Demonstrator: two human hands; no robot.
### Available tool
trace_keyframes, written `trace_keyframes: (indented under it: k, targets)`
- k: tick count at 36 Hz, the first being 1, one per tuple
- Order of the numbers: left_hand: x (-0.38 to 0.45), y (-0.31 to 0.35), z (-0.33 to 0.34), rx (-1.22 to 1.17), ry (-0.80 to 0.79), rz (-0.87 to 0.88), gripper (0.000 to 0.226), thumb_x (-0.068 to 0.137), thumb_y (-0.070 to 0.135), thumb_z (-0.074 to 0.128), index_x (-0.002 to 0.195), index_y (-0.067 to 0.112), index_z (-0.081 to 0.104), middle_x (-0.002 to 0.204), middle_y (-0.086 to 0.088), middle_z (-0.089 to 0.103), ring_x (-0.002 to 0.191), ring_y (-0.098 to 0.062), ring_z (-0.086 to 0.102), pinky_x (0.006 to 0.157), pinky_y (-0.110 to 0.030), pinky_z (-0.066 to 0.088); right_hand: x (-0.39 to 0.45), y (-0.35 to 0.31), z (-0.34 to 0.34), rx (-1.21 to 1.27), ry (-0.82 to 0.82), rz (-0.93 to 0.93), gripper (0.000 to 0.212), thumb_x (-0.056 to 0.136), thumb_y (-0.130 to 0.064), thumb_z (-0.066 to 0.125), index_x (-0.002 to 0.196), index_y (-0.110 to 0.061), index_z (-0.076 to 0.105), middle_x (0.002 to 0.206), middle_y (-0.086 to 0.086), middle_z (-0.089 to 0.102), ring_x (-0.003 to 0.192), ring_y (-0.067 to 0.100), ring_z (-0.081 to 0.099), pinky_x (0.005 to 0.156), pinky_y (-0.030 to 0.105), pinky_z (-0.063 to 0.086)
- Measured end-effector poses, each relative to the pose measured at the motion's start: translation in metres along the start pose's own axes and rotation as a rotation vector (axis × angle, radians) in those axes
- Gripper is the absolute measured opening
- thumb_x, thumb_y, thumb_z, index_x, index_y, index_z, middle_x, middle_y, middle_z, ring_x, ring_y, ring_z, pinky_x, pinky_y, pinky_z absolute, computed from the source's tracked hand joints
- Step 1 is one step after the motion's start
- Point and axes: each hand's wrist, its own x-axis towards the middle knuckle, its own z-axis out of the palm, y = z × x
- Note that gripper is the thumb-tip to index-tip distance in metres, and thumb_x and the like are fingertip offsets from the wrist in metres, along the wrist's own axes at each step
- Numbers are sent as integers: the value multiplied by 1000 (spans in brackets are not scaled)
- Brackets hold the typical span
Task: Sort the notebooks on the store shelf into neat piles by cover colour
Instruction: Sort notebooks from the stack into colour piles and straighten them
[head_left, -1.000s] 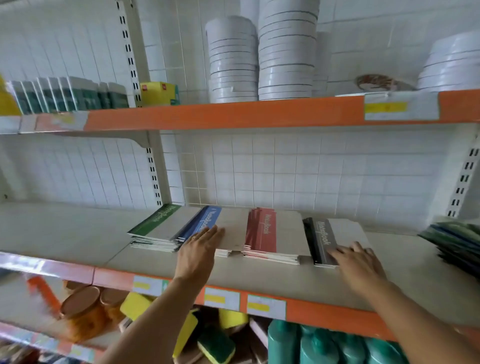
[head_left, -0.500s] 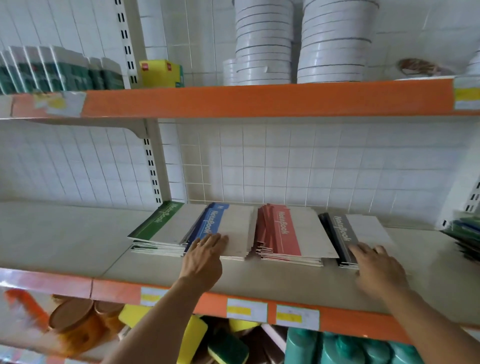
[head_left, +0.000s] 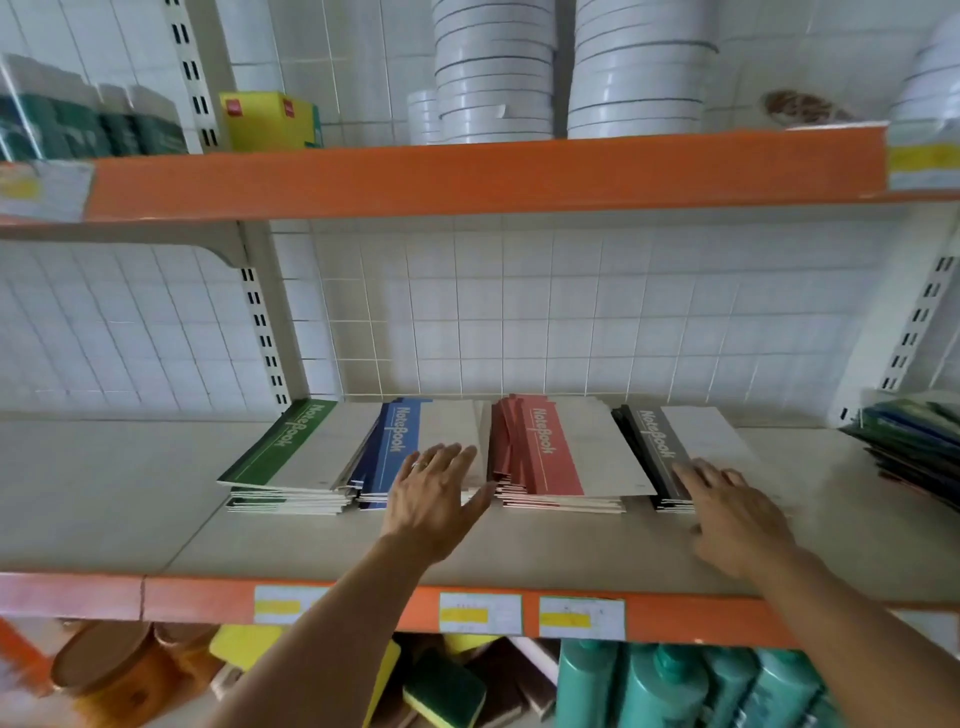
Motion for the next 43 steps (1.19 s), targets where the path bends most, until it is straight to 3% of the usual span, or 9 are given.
trace_keyframes:
  k: [4, 11, 16, 20, 28, 30, 32, 36, 43]
  targets:
    - [7, 29, -4, -57, 30, 49, 87, 79, 65, 1, 138, 21, 47, 141, 1, 49, 134, -18, 40, 113, -36, 24, -15, 8, -5, 12, 33, -1, 81, 85, -24, 52, 153, -20, 8, 157, 1, 18, 139, 21, 28, 110, 31, 30]
    - [7, 96, 1, -85, 81, 126, 66, 87, 56, 21, 120, 18, 64, 121, -2, 64, 116, -24, 57, 99, -39, 41, -50, 57, -3, 51, 155, 8, 69, 84, -24, 50, 149, -20, 28, 150, -1, 35, 135, 19, 36, 111, 32, 31]
    - [4, 160, 4, -113, 76, 187, 65, 87, 54, 22, 120, 17, 65, 123, -5, 64, 117, -25, 57, 101, -39, 40, -73, 114, 1, 107, 285, 24, 65, 69, -39, 39, 123, -11, 59, 117, 7, 65, 102, 28, 62, 89, 40, 52]
    - [-4, 223, 1, -135, 93, 191, 56, 87, 51, 31, 103, 16, 71, 105, -3, 70, 100, -25, 66, 89, -40, 50, -104, 162, -10, 43, 331, 5, 61, 69, -41, 36, 113, -9, 66, 101, 7, 69, 90, 28, 65, 79, 38, 55]
    - [-9, 336, 6, -176, 65, 245, 65, 87, 55, 21, 115, 20, 67, 119, -2, 66, 114, -23, 59, 99, -37, 41, -143, 258, -24, 32, 392, 51, 51, 75, -35, 44, 115, -12, 65, 101, 3, 68, 93, 26, 64, 78, 37, 54]
    - [-9, 359, 9, -165, 50, 267, 73, 85, 58, 12, 124, 22, 62, 129, 0, 60, 123, -21, 52, 106, -36, 33, -148, 278, -22, 32, 404, 75, 45, 75, -30, 59, 115, -11, 65, 99, 5, 69, 92, 27, 64, 78, 37, 54]
    - [-9, 379, 10, -159, 40, 288, 75, 85, 59, 10, 129, 23, 58, 134, 1, 56, 127, -19, 47, 108, -34, 28, -150, 293, -19, 43, 393, 90, 50, 73, -25, 74, 120, -11, 64, 106, 6, 69, 98, 27, 63, 83, 37, 52]
    - [1, 407, 15, -115, 6, 325, 60, 93, 55, 19, 137, 27, 48, 144, 5, 46, 135, -14, 37, 111, -29, 20, -148, 315, -16, 7, 280, 98, 58, 95, -41, 48, 146, -19, 32, 143, -1, 44, 131, 20, 40, 108, 31, 30]
    - [31, 437, 24, -107, -3, 360, 49, 101, 49, 25, 140, 27, 42, 148, 5, 41, 137, -14, 32, 112, -29, 20, -122, 340, -13, 21, 117, 139, 70, 98, -49, 38, 153, -20, 4, 160, 3, 11, 146, 21, 15, 118, 33, 15]
